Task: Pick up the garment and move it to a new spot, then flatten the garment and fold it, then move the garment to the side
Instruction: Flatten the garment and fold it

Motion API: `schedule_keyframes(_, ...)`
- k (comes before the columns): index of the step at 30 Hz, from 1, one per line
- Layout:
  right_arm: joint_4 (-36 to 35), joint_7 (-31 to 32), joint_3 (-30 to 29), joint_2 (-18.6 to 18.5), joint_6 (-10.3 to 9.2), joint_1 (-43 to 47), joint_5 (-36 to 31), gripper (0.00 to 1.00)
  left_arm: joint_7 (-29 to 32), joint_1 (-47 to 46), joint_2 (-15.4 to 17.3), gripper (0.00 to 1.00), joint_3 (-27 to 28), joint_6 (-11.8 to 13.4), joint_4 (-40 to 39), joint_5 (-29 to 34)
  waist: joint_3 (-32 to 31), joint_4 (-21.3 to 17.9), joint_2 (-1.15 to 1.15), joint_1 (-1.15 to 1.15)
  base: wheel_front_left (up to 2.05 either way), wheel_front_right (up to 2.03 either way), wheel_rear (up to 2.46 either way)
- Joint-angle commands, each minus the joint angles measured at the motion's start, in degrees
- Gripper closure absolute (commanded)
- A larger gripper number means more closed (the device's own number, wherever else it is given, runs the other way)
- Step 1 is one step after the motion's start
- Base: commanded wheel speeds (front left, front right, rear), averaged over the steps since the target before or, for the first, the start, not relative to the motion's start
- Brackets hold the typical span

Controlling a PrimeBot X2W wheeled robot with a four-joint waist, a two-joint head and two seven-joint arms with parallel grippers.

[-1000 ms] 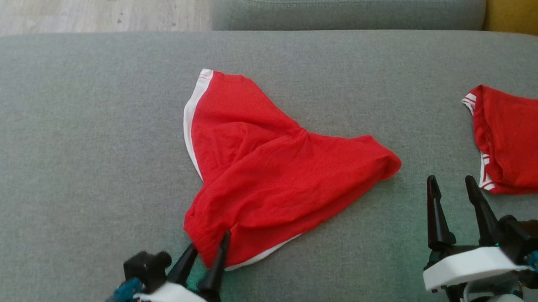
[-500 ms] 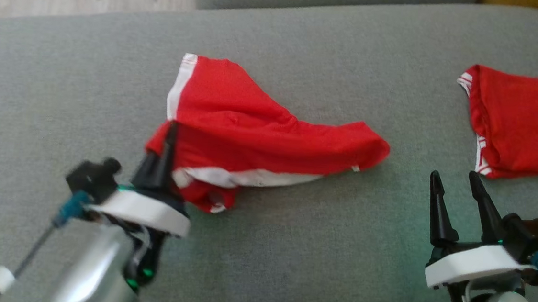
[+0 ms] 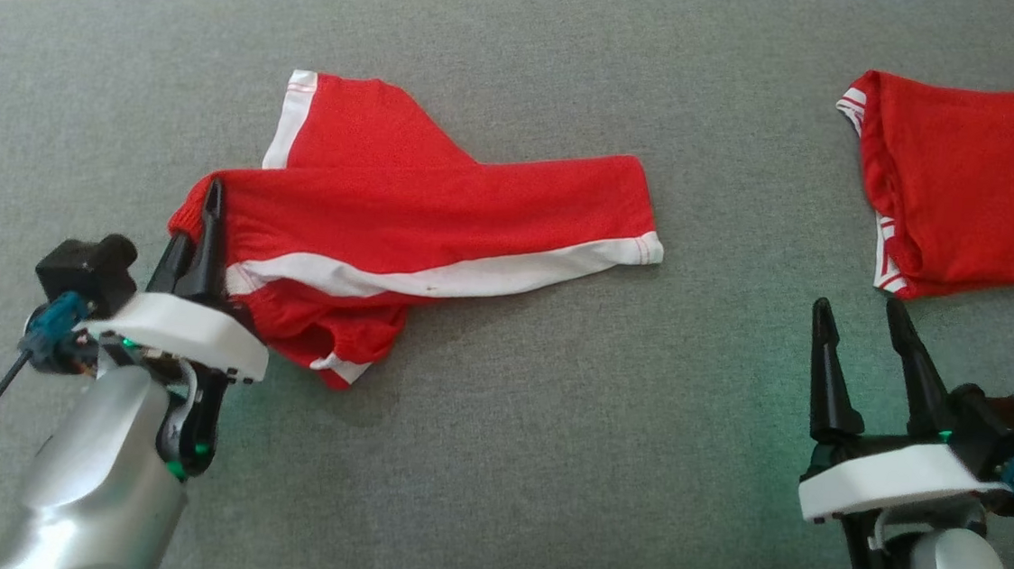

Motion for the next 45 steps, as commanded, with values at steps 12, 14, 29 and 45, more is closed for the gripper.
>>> schedule_keyframes(12,-0.6,-1.6,2.1,-0.3,0.2,-1.1,0.4,0.0,-2.8,2.2,-0.7,0.0,1.8,-1.0,1.0,1.2,-4.5,1.6,0.0,-0.01,0.0,0.0,0.0)
schedule_keyframes(14,-0.5,-1.5,2.2,-0.3,0.2,-0.6,0.4,0.0,-3.0,4.1,-1.0,0.0,1.7,-1.1,0.2,1.4,-5.7,2.3,0.0,-0.01,0.0,0.0,0.0)
schedule_keyframes(29,-0.1,-1.1,3.6,-0.3,0.2,2.4,1.1,0.0,-3.1,16.8,-2.3,0.0,-0.1,1.2,-11.0,2.4,-13.7,7.2,0.0,-0.01,0.0,0.0,0.0)
schedule_keyframes(45,3.1,-2.3,6.6,-0.3,0.2,3.3,0.8,0.0,-2.9,26.8,-2.6,0.0,0.3,7.6,-20.8,3.5,-15.8,8.1,0.0,-0.01,0.0,0.0,0.0)
